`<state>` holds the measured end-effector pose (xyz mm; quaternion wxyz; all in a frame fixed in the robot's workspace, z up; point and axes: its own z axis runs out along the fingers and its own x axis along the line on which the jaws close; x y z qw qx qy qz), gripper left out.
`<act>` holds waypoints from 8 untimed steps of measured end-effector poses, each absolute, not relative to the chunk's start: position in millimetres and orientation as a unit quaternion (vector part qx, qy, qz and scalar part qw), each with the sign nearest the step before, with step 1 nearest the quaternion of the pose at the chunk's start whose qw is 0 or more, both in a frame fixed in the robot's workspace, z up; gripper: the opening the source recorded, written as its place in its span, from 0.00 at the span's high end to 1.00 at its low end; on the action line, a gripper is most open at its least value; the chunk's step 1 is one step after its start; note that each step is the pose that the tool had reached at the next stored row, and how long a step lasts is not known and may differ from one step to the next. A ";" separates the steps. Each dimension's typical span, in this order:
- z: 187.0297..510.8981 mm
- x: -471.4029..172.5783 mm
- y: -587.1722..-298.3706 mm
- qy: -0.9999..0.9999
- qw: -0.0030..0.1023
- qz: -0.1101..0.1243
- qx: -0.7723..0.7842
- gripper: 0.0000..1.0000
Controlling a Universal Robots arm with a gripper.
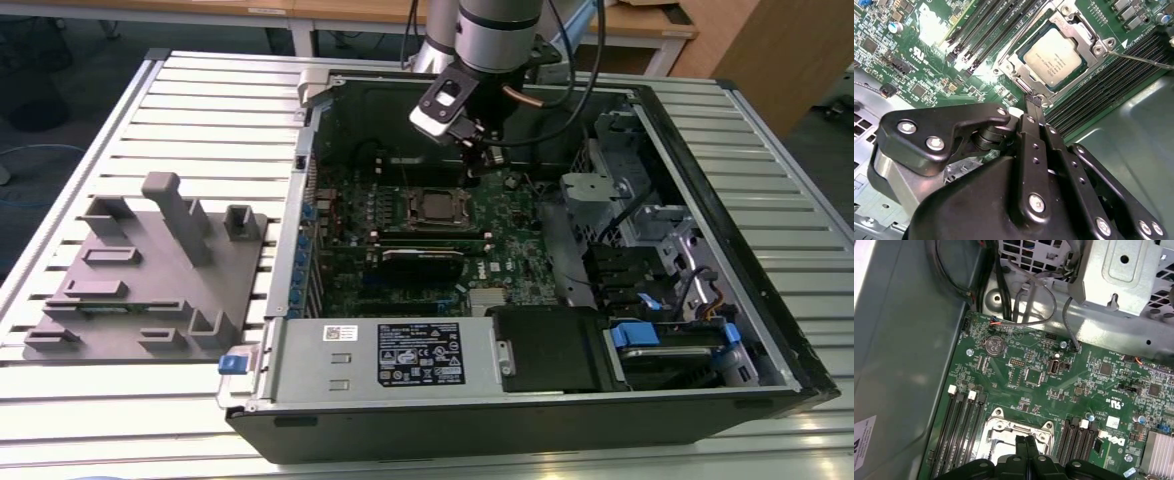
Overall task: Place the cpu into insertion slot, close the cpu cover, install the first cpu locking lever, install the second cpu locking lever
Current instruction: 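Close the cpu cover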
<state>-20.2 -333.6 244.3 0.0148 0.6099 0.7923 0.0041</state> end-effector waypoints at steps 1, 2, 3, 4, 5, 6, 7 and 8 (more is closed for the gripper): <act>244.3 -20.2 -333.7 0.794 0.015 0.004 0.608 0.90; 244.2 -20.2 -333.6 0.795 0.015 0.004 0.606 0.90; 244.2 -20.2 -333.6 0.796 0.015 0.004 0.605 0.90; 244.2 -20.2 -333.7 0.798 0.015 0.004 0.603 0.90; 244.2 -20.2 -333.6 0.799 0.015 0.004 0.601 0.90; 244.2 -20.2 -333.7 0.800 0.015 0.004 0.600 0.90; 244.3 -20.2 -333.7 0.801 0.015 0.004 0.598 0.90; 244.2 -20.2 -333.7 0.803 0.015 0.004 0.596 0.90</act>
